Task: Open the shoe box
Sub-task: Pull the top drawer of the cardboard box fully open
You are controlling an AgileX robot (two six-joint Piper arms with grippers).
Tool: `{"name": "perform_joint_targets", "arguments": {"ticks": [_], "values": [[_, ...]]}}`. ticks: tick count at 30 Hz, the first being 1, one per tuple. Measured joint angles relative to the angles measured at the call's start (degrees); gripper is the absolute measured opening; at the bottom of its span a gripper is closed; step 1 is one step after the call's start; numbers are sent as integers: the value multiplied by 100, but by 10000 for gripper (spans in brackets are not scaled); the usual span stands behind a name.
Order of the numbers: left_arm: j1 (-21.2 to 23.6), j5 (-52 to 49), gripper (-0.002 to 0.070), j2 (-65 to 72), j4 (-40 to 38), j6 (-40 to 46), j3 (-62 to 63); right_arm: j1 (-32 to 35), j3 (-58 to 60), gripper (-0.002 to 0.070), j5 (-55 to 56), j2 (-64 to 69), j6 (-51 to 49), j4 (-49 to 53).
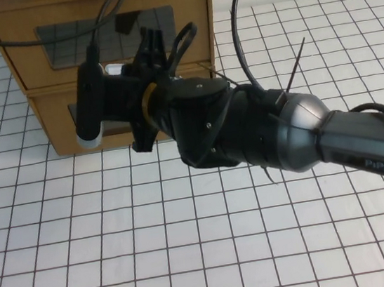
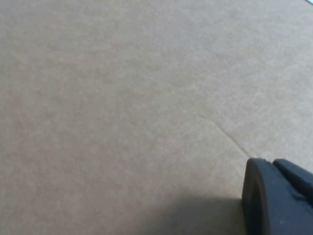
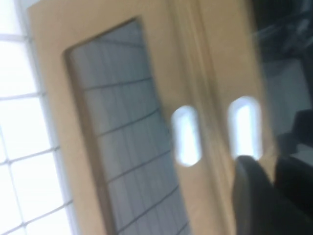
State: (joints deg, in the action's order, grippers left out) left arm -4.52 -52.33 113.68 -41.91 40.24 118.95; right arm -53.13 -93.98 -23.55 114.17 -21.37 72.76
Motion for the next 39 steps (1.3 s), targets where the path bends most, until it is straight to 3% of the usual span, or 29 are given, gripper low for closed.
{"name": "perform_joint_targets", "arguments": {"ticks": [4, 6, 15, 25, 39], "values": [[0, -10, -3, 0, 0, 0, 0, 13, -218, 240, 12, 96, -95, 85], [0, -10, -2, 0, 0, 0, 0, 13, -312, 270, -10, 163, -95, 126], [0, -22, -3, 0, 0, 0, 0, 38, -559, 171, -33, 492, -104, 342], [0, -90, -2, 0, 0, 0, 9, 121, -697, 235, 28, 725, -117, 375], [0, -133, -2, 0, 0, 0, 9, 268, -992, 235, 48, 990, -117, 375]]}}
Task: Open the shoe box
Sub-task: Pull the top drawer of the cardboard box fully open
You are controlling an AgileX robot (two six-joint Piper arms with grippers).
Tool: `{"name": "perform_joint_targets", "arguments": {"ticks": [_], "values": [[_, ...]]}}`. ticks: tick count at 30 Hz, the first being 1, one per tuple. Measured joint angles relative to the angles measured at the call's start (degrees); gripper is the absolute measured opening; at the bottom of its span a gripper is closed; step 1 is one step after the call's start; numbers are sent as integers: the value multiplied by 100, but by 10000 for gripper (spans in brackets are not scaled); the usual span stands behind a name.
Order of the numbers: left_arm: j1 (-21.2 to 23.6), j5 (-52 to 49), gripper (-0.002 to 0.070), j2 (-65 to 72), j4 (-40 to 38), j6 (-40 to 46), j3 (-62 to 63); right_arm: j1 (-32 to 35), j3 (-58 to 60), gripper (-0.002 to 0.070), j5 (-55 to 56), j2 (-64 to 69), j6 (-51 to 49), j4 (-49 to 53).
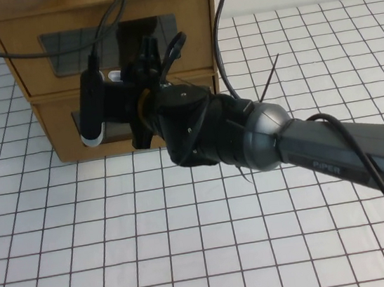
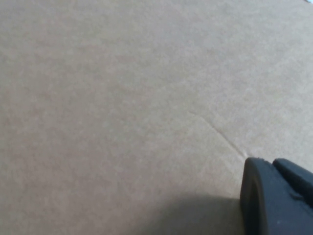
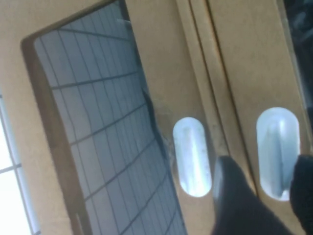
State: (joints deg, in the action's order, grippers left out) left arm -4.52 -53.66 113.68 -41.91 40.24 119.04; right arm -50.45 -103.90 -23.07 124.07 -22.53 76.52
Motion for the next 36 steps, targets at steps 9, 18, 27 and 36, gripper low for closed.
{"name": "perform_joint_targets", "arguments": {"ticks": [9, 18, 27, 36], "values": [[0, -9, -2, 0, 0, 0, 0, 0, -119, 235, 15, 103, -12, 113], [0, -9, -2, 0, -10, 0, 0, 32, -249, 193, -1, 185, -173, 238], [0, -39, -2, 0, -46, 0, 0, 73, -345, 102, 9, 265, -443, 634], [0, -51, -2, 0, -46, 0, 0, -3, -569, 96, -256, 477, -616, 924]]}}
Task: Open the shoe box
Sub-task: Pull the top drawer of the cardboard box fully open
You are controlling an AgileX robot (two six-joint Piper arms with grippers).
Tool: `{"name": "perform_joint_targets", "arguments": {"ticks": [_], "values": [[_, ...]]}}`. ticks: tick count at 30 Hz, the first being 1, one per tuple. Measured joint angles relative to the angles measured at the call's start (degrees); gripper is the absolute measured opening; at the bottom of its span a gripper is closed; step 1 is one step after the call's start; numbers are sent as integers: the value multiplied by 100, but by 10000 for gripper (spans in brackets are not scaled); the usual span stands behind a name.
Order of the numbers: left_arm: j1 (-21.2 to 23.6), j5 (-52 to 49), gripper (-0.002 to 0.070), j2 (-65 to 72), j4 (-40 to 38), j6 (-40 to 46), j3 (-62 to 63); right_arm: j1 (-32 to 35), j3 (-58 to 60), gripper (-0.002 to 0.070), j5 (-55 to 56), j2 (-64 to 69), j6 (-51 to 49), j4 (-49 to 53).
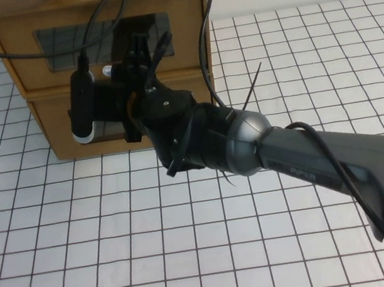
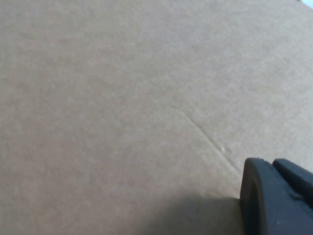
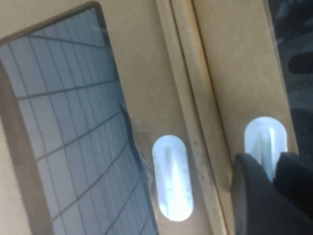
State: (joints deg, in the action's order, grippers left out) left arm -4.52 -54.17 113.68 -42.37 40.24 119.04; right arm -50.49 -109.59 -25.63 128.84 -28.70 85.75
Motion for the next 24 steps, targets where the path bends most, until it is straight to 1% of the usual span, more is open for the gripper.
{"name": "perform_joint_targets", "arguments": {"ticks": [2, 4, 6, 10, 14, 17, 24], "values": [[0, 0, -2, 0, 0, 0, 0, -5, 0, 76, -53, 9, 0, 46], [0, 0, -2, 0, 0, 0, 0, -15, 0, 35, -69, 9, 0, 65], [0, 0, -2, 0, 0, 0, 0, -15, 0, 18, -91, 13, 36, 90], [0, 0, -2, 0, 0, 0, 0, -50, -10, 12, -183, 22, 386, 13], [0, -44, -2, 0, -8, 0, 0, -112, -31, 11, -338, -12, 900, -385], [0, -105, -2, 0, -46, 0, 0, -135, 64, 11, -370, -124, 1105, -590], [-19, -324, -2, -22, -148, 0, 0, -223, 870, 10, -367, -717, 1238, -704]]}}
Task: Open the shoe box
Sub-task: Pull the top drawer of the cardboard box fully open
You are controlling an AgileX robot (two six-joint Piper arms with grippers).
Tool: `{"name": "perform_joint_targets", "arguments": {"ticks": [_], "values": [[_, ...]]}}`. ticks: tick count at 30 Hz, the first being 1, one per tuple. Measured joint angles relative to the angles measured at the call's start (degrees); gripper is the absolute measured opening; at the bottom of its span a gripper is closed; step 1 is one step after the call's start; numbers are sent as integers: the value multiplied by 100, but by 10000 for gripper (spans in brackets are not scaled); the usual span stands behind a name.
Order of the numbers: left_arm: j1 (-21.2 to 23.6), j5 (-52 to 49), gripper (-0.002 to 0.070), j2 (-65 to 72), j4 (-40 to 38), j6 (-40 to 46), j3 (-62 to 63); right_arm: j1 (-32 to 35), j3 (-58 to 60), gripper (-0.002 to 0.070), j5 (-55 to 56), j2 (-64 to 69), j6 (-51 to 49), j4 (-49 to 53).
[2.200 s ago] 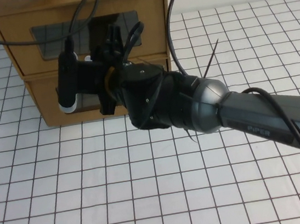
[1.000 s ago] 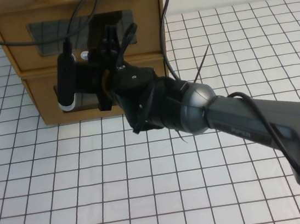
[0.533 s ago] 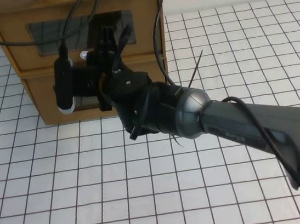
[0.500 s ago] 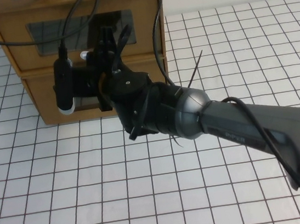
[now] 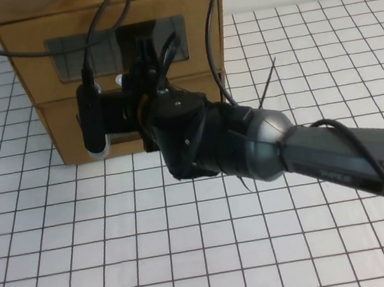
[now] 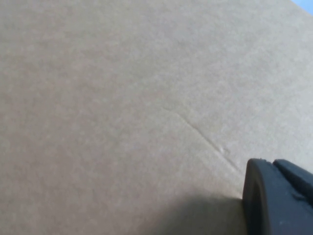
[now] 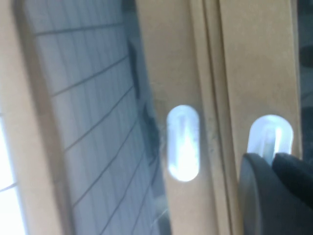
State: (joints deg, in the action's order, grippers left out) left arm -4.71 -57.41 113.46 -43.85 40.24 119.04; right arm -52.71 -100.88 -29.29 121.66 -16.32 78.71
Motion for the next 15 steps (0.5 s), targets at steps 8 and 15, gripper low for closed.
{"name": "perform_joint_targets", "arguments": {"ticks": [8, 15], "values": [[-13, -14, -3, 0, 0, 0, 0, -345, 1172, 9, 45, -808, 0, -34], [-13, -41, -2, 0, 0, -10, 0, -672, 2107, 8, -1, -1484, 0, -127]]}}
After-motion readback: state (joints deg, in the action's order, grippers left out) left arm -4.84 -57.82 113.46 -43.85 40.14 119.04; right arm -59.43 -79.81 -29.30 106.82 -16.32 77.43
